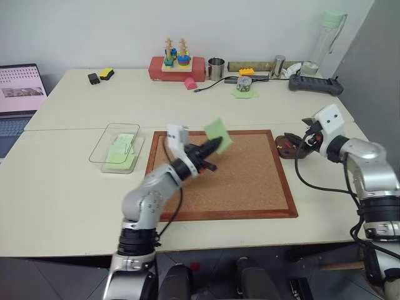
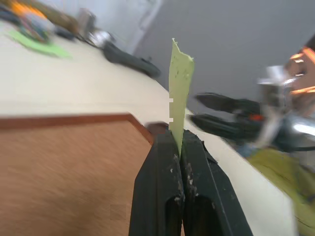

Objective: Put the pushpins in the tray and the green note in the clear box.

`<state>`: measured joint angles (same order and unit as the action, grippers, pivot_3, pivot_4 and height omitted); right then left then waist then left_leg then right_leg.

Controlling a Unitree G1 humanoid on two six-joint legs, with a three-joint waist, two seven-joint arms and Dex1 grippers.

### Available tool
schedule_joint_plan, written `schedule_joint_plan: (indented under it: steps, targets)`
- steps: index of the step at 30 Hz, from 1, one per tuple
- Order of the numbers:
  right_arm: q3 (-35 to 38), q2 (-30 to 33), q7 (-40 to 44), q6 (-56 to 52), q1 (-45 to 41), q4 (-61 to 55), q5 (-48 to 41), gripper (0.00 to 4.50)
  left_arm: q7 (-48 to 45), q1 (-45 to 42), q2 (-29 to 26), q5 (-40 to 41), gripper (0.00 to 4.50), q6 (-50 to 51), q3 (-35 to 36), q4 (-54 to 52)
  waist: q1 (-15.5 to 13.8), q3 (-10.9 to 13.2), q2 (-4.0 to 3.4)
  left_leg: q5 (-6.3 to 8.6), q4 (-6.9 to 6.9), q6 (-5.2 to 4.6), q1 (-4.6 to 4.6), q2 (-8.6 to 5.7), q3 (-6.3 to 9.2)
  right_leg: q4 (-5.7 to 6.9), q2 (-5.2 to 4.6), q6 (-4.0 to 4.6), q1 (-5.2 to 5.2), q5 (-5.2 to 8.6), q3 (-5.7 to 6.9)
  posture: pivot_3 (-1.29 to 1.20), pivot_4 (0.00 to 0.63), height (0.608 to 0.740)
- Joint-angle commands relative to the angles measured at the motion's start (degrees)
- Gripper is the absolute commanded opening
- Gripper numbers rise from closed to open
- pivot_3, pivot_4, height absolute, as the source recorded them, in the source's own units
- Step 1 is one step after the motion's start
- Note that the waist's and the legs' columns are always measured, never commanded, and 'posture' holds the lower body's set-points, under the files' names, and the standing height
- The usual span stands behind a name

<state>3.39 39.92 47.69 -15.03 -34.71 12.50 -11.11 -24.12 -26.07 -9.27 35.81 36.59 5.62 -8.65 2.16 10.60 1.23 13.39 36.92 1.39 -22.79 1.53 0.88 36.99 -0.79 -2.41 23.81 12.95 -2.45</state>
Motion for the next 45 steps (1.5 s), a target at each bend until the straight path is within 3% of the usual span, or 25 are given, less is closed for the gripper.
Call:
schedule_joint_plan:
  steps: [1,8,22,39,42,45]
  targets:
    - [-0.19,1.99,10.81,-1.89,0.61,-11.35,-8.24,3.72,3.91,-1.45,-3.51,-3.16,0.0,-2.45,3.47,-4.36,0.02,0.0,0.0,0.0,0.0,0.0,0.01,0.03,0.03,0.0,0.03,0.0,-0.02,0.0,0.02,0.0,0.15,0.74]
    - [-4.01,1.32,15.06,-14.77,-3.15,-24.68,-17.51,3.72,9.67,-0.52,-16.36,-15.63,0.0,-5.04,6.66,-3.51,-0.37,0.01,0.02,0.0,0.04,0.0,-0.03,0.02,0.05,0.0,0.0,0.01,-0.01,0.0,0.06,0.0,0.15,0.74]
    - [-5.55,1.71,17.15,-18.84,-3.34,-27.37,-20.17,3.72,13.7,-3.22,-20.51,-24.81,0.0,-7.69,7.64,8.37,-0.67,0.06,0.12,0.0,0.03,0.0,-0.1,0.0,0.05,-0.01,-0.09,0.02,0.06,0.0,0.11,0.0,0.15,0.74]
    - [-5.58,2.29,16.61,-18.43,-3.06,-26.95,-19.16,3.79,12.62,-2.87,-20.91,-27.36,3.08,-10.09,7.69,9.46,-0.64,0.06,0.12,0.0,0.03,0.0,-0.15,0.01,0.01,0.04,-0.1,0.02,0.16,-0.01,0.08,0.0,0.15,0.74]
    - [-4.95,2.87,16.26,-17.74,-2.57,-26.44,-18.44,3.79,7.12,-1.24,-23.88,-24.43,3.55,-7.54,8.64,5.6,-0.6,0.07,0.13,0.0,0.03,0.01,-0.17,0.01,0.01,0.04,-0.09,0.02,0.18,-0.01,0.08,0.0,0.15,0.74]
    - [-3.49,3.77,15.02,-15.47,-0.37,-25.86,-16.75,3.79,-0.59,2.26,-30.1,-22.17,3.55,-4.62,8.76,1.73,-0.5,0.08,0.14,0.0,0.01,0.01,-0.2,0.03,-0.01,0.05,-0.09,0.19,0.24,-0.11,0.07,0.0,0.15,0.74]
